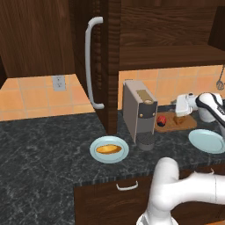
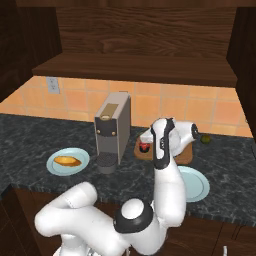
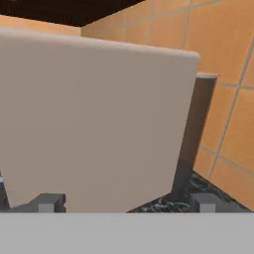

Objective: From the different types of pastries on the counter, select a croissant and place it on the cutting board. Then retrieve a jar of jam from the cabinet and place it alongside the croissant on the cutting board.

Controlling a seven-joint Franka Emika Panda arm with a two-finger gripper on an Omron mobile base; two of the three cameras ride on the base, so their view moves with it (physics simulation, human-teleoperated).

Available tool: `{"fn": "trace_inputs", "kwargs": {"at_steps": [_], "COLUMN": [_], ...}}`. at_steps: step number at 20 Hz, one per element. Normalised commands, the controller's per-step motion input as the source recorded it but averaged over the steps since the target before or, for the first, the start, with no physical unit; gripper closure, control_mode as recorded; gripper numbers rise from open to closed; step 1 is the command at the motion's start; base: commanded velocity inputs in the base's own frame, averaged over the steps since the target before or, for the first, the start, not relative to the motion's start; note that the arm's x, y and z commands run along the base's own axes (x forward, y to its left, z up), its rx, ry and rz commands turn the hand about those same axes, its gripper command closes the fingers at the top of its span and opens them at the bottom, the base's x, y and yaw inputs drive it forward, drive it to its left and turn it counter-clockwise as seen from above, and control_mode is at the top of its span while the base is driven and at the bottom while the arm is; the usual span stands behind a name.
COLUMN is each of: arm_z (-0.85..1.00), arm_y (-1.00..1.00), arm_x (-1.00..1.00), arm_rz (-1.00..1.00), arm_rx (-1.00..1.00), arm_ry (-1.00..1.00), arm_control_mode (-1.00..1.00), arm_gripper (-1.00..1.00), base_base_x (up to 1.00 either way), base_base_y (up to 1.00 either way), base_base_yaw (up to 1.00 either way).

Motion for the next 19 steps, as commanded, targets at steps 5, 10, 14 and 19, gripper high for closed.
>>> {"fn": "trace_inputs", "kwargs": {"at_steps": [5, 10, 14, 19], "arm_z": [0.59, 0.52, 0.61, 0.55], "arm_y": [0.27, 0.55, 0.75, 0.71], "arm_x": [-1.00, -0.98, -0.82, -0.88], "arm_rz": [-0.10, -0.11, -0.13, -0.14], "arm_rx": [0.00, 0.00, -0.01, -0.01], "arm_ry": [0.00, 0.00, 0.00, -0.07], "arm_control_mode": [-1.00, -1.00, -1.00, -1.00], "arm_gripper": [-1.00, -1.00, -1.00, -1.00], "base_base_x": [0.00, 0.00, 0.00, 0.00], "base_base_y": [0.00, 0.00, 0.00, 0.00], "base_base_yaw": [0.00, 0.00, 0.00, 0.00]}}
